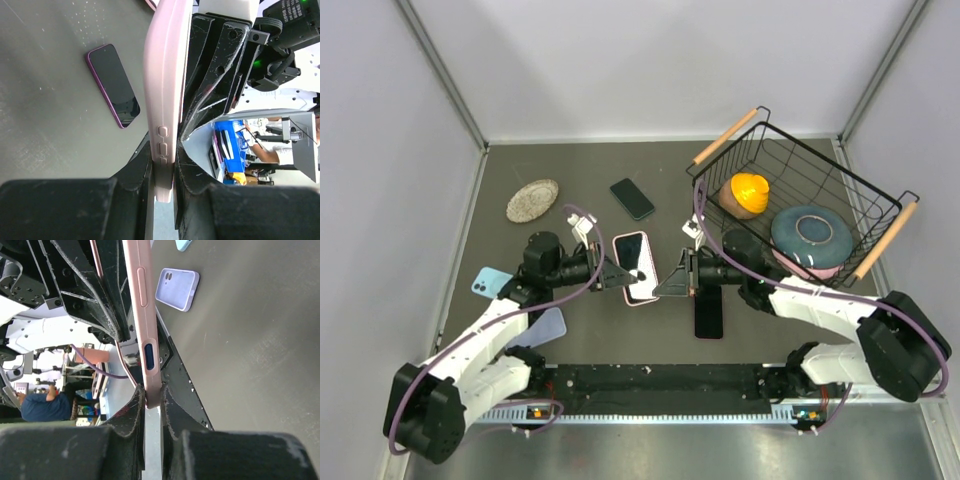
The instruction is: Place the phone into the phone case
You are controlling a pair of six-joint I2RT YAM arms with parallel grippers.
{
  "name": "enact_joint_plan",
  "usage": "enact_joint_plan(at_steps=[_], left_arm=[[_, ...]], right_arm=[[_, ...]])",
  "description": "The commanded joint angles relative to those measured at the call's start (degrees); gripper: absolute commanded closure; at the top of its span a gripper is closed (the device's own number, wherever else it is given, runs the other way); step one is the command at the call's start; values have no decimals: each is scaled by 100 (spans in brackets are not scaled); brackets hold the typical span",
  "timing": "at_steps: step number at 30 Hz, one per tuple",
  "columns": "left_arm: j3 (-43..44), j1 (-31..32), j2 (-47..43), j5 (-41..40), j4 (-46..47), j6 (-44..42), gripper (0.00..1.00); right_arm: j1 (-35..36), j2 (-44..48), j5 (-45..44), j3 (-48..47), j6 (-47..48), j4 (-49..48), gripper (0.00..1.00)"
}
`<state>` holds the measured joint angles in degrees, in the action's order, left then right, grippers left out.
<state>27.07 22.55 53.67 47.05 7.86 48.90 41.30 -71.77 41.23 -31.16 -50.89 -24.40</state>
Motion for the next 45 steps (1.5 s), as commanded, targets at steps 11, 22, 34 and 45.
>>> enact_joint_plan(at_steps=[11,22,34,45], left_arm=[[861,-22,1653,-671,-1314,-1033,100],[1283,22,3439,-196,-970,-768,100],[1854,39,3756,-1540,-2568,-1471,70],[1907,39,2922,-2472,-3000,-1217,48]], right_arm=[[124,1322,-1766,-848,1319,2649,8],[115,1754,-2190,-866,1547,3143,1],[115,1798,-2409,-1068,1749,3548,1],[124,1877,-2638,-1261,1881,4004,2]])
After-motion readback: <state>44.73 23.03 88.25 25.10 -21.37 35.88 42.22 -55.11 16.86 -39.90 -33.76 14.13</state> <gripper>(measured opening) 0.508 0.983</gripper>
